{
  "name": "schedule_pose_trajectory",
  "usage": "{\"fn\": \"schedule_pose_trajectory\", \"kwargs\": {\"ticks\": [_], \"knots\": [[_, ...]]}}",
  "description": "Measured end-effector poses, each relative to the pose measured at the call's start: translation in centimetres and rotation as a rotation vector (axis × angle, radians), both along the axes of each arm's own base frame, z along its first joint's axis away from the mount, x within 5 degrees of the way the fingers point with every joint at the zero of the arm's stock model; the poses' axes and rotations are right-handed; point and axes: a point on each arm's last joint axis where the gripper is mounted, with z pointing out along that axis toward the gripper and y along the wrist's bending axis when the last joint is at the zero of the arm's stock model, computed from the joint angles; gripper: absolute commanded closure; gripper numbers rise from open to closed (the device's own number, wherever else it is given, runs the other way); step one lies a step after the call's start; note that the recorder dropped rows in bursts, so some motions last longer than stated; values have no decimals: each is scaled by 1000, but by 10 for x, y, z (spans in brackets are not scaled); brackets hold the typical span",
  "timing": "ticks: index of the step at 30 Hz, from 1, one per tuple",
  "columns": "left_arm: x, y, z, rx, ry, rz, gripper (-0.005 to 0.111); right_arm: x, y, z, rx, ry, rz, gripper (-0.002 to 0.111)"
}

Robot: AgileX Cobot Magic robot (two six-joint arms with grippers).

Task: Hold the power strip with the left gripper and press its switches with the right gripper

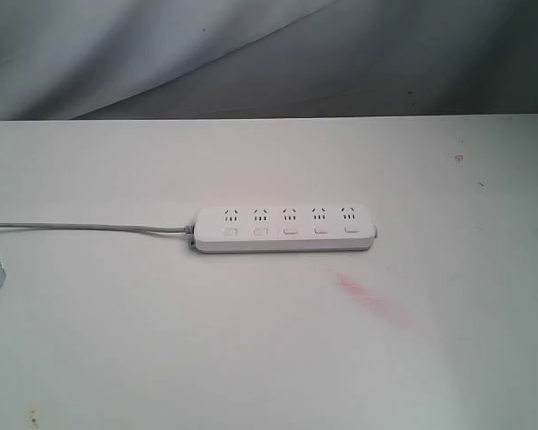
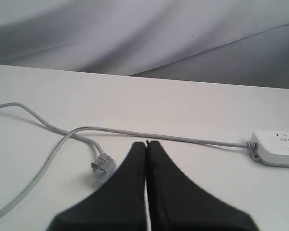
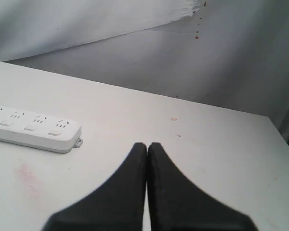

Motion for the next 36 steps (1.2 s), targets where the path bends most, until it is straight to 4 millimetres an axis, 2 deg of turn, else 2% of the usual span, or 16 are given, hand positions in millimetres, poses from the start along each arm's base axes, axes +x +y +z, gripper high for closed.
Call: {"fn": "schedule_pose_trajectory", "kwargs": {"ticks": [12,20,22,23,26,27,29,32,34,36], "knots": [[0,0,0,4,0,0,107,0,0,0,0,0,0,108],[1,2,9,189,-97,-3,107,0,0,0,0,0,0,108],[2,1,12,132,-131,-10,107,0,0,2,26,-14,-3,108],[2,-1,17,63,-189,-19,107,1,0,7,111,-58,-16,108],[1,-3,32,-417,-340,-26,107,2,-9,25,579,-170,-100,108],[0,-3,34,-487,-342,-24,107,1,-9,27,627,-161,-98,108],[0,-3,42,-578,-353,-27,107,-1,-6,35,665,-137,-65,108],[4,-3,66,-619,-344,-27,107,-9,1,59,640,-121,23,108],[12,-4,77,-619,-295,-21,107,-10,3,71,626,-112,45,108],[27,-9,97,-613,-197,-46,107,-5,5,87,610,-78,57,108]]}}
